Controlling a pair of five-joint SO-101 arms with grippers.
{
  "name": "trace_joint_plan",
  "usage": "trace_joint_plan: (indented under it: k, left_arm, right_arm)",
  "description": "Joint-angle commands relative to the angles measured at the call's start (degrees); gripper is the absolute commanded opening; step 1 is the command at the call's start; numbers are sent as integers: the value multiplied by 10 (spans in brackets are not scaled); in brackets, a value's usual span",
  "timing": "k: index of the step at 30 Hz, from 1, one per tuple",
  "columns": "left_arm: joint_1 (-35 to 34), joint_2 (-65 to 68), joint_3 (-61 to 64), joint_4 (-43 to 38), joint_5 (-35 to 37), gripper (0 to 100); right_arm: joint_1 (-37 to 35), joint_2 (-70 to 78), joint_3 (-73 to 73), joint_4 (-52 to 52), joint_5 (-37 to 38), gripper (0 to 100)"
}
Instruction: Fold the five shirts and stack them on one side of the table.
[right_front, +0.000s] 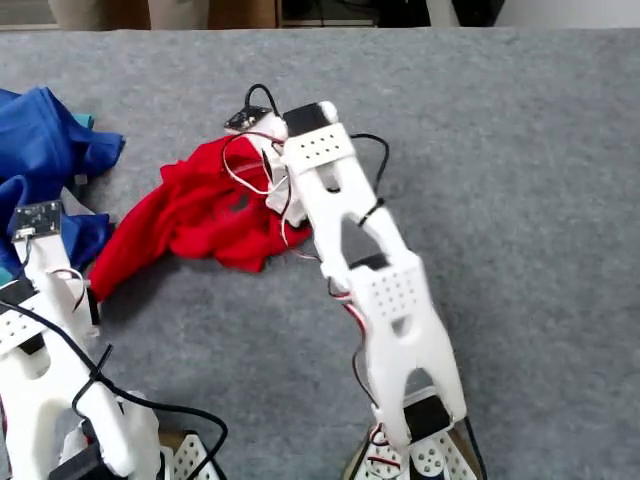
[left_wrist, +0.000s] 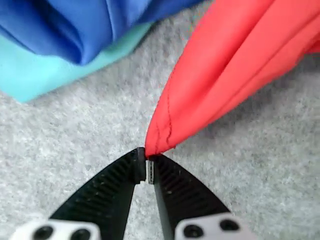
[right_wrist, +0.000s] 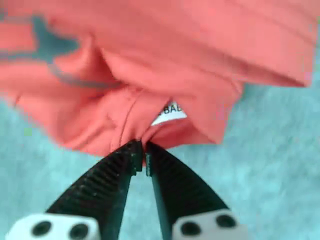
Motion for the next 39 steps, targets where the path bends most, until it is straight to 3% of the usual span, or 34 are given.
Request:
trace_joint_plan:
  k: [1, 14, 20, 25, 30, 33, 39]
  left_arm:
    - [-6, -14, -34, 31, -4, 19]
    - [-5, -14, -283, 270, -41, 19]
    - [-3, -14, -391, 342, -41, 19]
    - [4, -9, -420, 349, -41, 19]
    - [67, -13, -373, 345, -38, 19]
    - [104, -13, -340, 345, -37, 19]
    - [113, -13, -324, 346, -4, 19]
  right_arm:
    - [26, -189, 175, 13, 37, 1]
    - [193, -663, 648, 13, 247, 1]
    - [358, -895, 766, 14, 390, 1]
    - [485, -1090, 781, 13, 498, 2]
    - [473, -1214, 848, 11, 505, 2]
    - [437, -1228, 881, 6, 453, 9]
    - [353, -1229, 916, -106, 347, 200]
